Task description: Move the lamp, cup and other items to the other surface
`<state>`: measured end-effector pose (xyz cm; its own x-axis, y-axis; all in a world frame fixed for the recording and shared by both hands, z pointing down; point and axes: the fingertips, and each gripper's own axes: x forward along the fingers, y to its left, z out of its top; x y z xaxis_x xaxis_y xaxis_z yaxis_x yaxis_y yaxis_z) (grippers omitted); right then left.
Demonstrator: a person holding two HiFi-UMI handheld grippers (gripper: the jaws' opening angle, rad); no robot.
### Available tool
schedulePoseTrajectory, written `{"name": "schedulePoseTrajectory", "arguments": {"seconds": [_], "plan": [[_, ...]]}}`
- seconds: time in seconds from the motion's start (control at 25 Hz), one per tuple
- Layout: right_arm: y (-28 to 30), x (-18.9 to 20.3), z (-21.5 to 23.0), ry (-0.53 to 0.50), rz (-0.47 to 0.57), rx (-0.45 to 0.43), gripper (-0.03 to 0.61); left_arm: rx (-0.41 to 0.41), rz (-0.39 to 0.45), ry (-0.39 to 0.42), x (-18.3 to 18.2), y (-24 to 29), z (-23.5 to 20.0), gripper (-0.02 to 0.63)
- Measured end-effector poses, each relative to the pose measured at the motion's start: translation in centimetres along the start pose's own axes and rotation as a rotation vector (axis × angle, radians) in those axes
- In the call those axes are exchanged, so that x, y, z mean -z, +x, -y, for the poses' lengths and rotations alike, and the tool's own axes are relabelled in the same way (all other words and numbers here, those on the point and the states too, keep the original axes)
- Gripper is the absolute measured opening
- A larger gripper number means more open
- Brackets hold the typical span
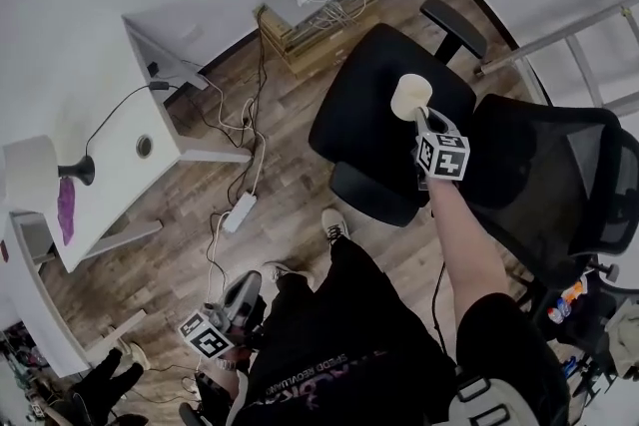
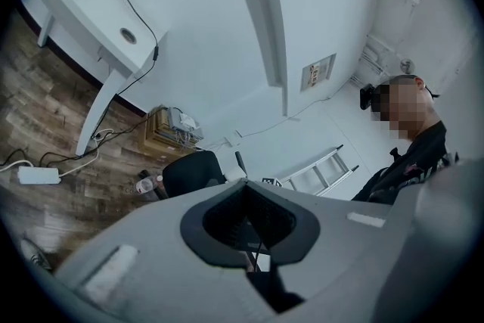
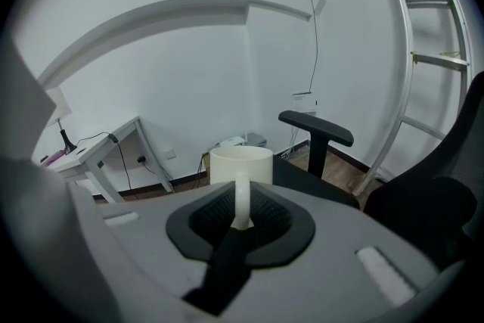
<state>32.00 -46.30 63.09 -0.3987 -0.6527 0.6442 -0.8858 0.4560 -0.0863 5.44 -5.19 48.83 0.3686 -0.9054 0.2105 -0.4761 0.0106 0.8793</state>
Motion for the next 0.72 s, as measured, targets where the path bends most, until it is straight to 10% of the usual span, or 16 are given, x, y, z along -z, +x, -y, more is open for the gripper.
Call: {"name": "schedulePoseTrajectory", "arguments": {"seconds": [0.72], "plan": [[9.0,8.3,2.2,-0.003,-0.17,0.015,0.052,-0.176,-0.077,-0.062,4.7,-1.8,-2.4,-0.002]]}}
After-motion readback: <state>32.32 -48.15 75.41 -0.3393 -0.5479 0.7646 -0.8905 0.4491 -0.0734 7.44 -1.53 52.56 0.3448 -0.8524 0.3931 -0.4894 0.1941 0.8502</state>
